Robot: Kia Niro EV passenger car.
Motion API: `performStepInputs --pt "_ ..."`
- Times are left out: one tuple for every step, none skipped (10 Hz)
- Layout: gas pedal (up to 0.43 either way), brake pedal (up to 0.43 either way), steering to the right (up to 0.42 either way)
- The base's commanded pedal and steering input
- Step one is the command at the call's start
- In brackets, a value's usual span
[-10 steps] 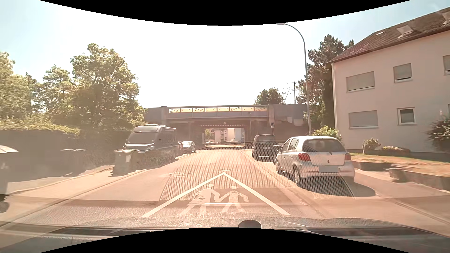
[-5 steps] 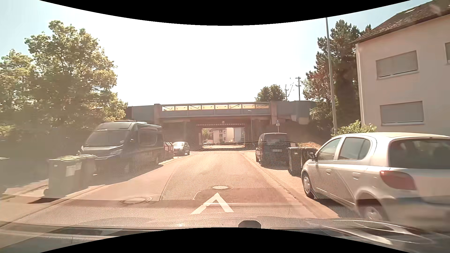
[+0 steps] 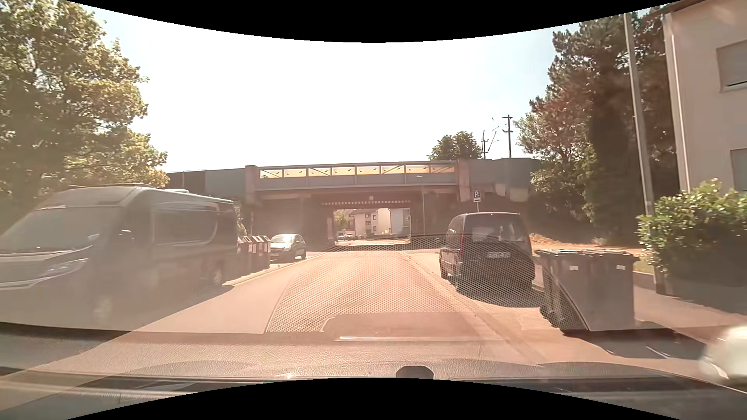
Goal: Follow the waypoints while adhering to traffic rules and regulations
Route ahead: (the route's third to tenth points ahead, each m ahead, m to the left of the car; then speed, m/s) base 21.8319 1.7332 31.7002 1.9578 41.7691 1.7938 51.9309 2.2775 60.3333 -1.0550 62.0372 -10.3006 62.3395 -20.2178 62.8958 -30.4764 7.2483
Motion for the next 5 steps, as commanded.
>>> performStepInputs --pt "0.079 0.0 -0.014" --pt "0.079 0.0 -0.014" --pt "0.087 0.0 -0.013" --pt "0.087 0.0 -0.01" --pt "0.087 0.0 -0.01"
